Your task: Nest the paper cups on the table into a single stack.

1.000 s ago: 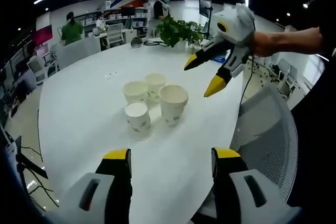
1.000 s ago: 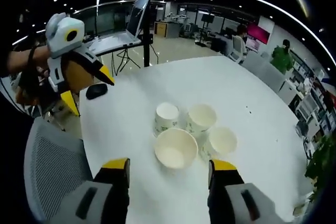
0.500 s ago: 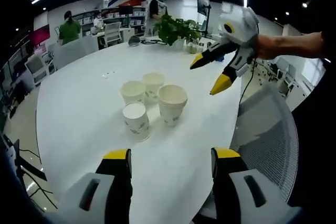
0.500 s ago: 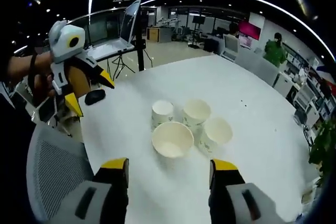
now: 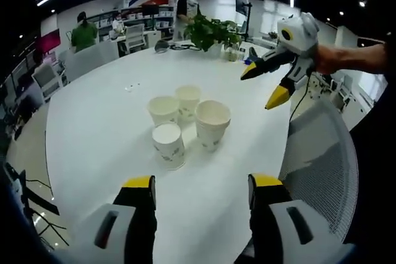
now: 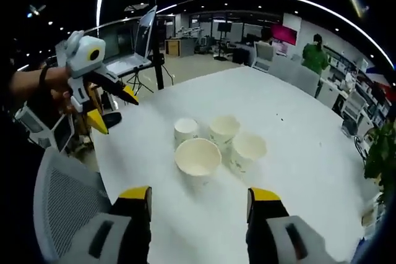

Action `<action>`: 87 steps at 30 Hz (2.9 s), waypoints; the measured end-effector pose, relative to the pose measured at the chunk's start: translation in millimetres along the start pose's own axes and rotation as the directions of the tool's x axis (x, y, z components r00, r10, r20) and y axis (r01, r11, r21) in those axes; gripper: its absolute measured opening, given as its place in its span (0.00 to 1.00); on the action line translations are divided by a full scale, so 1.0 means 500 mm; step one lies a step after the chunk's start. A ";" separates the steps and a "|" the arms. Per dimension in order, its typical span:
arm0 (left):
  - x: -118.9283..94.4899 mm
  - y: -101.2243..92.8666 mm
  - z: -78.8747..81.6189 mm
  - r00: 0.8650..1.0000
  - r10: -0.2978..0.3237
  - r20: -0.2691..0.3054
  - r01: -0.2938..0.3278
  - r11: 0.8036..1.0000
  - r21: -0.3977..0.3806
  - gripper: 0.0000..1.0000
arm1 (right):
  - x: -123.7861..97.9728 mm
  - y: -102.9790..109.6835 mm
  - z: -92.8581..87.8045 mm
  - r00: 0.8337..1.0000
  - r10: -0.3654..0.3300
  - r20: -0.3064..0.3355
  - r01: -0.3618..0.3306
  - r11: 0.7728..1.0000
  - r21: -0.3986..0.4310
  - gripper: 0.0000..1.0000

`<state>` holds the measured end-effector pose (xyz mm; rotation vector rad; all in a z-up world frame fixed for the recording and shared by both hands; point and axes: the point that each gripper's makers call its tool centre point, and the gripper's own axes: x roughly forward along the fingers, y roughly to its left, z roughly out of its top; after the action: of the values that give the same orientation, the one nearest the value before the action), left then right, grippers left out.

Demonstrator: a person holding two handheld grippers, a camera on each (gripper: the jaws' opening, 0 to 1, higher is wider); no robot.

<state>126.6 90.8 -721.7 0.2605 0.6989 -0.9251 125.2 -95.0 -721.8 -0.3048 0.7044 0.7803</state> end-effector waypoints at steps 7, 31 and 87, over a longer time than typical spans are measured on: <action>0.025 0.034 0.013 0.999 0.048 -0.023 -0.048 0.999 -0.010 0.60 | -0.005 -0.003 -0.015 1.000 -0.020 0.003 0.019 1.000 0.023 0.62; 0.176 0.099 0.086 0.993 0.069 -0.096 -0.058 0.992 0.111 0.57 | -0.022 0.013 -0.045 0.994 -0.091 0.060 0.080 0.983 0.165 0.62; 0.134 0.135 0.046 0.984 0.151 -0.092 -0.151 0.988 0.008 0.39 | 0.000 0.048 -0.022 0.994 -0.003 0.112 -0.017 0.984 0.176 0.60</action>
<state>217.7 76.4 -753.8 0.3540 0.7535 -0.7719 102.6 -84.3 -729.8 -0.0963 0.6641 0.7303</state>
